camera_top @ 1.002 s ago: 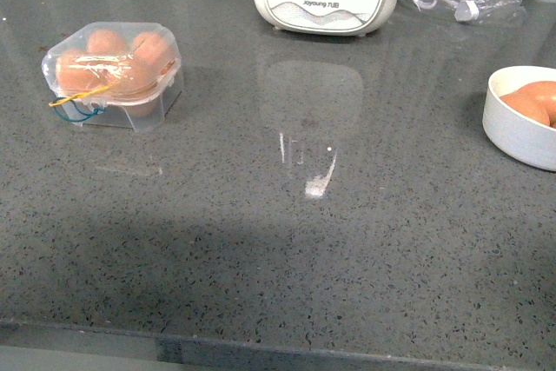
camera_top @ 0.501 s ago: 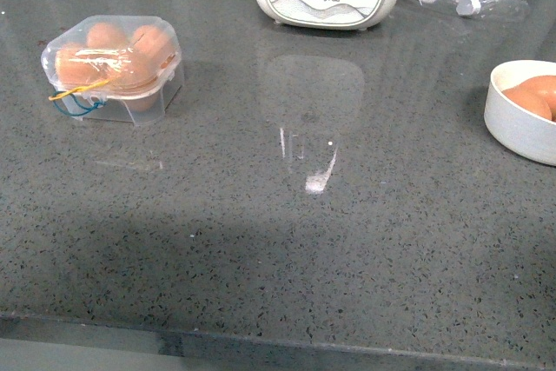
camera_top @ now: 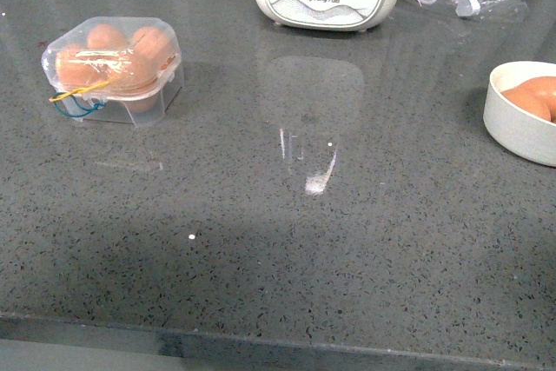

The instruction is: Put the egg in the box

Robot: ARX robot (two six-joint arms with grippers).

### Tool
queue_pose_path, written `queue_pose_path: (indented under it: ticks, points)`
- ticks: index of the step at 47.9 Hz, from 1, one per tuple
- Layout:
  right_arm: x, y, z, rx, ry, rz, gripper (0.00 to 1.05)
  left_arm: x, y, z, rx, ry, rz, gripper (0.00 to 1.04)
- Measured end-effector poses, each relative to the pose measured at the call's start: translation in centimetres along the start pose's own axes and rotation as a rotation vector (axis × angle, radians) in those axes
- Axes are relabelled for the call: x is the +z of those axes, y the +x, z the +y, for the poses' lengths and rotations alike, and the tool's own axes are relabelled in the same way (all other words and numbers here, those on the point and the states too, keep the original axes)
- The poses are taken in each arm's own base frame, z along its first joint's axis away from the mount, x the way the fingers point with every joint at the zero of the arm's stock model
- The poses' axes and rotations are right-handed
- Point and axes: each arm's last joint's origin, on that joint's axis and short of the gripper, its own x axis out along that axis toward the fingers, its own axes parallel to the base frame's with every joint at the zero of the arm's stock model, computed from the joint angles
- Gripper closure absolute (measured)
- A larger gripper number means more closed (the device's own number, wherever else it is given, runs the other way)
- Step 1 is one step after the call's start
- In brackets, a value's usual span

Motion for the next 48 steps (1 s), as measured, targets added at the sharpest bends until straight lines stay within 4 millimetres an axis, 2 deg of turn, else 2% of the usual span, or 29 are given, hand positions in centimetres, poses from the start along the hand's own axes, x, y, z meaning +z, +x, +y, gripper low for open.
queue_pose_path:
  ticks: [5,23,29,48]
  points:
    - [0.0,0.0,0.0,0.0,0.0,0.0,0.07,0.0,0.0,0.0,0.0,-0.001,0.0,1.0]
    - [0.0,0.0,0.0,0.0,0.0,0.0,0.07,0.0,0.0,0.0,0.0,-0.001,0.0,0.23]
    - [0.0,0.0,0.0,0.0,0.0,0.0,0.07,0.0,0.0,0.0,0.0,0.0,0.0,0.06]
    - [0.0,0.0,0.0,0.0,0.0,0.0,0.07,0.0,0.0,0.0,0.0,0.0,0.0,0.07]
